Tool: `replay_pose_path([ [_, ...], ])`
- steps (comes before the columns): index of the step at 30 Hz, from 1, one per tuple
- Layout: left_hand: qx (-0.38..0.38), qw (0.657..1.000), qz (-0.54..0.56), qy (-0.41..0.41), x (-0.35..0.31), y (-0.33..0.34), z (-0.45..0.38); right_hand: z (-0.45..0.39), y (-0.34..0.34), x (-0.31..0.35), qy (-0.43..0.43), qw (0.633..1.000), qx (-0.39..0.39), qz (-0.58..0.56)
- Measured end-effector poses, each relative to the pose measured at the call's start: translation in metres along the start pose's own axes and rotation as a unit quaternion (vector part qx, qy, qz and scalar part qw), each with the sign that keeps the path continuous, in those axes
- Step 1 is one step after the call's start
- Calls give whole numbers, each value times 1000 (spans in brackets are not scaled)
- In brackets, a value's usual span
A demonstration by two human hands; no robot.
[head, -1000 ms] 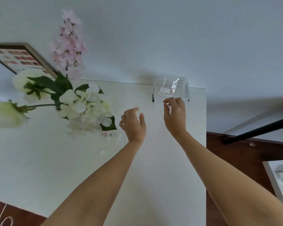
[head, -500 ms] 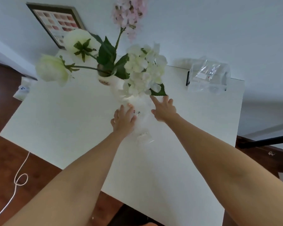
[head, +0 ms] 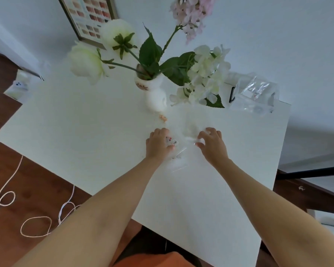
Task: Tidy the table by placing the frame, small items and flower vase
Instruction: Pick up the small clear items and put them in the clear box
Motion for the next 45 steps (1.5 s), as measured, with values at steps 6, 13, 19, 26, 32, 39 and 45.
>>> replay_pose_path([
  [6, 27, 996, 61, -51, -7, -10, -8, 26, -1, -13, -16, 999, -25, -36],
  [13, 30, 987, 141, 65, -52, -13, -13, 39, -40, -37, 98, 948, -173, -247],
  [19, 64, 971, 213, 92, -132, 14, -15, 31, -98, -75, 191, 856, -291, -381],
  [26, -34, 925, 378, 11, -224, 32, -47, 22, -152, -121, 264, 785, -370, -421],
  [32, -57, 907, 416, -28, -264, 47, -87, 4, -166, -137, 293, 767, -370, -435],
  [39, -50, 948, 314, 1, -242, 54, -94, -29, -172, -137, 280, 800, -276, -453],
  [45, -36, 947, 320, 2, -170, 50, -55, -31, -142, -118, 275, 825, -256, -422],
])
Point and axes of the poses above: each hand's wrist, its own z-axis away from the middle knuckle, its own y-axis out of the palm, x = y × z, the point moved 1 cm from there along -z, towards the middle knuckle, and after that the axes turned 6 degrees about x, right-handed, at the moved point
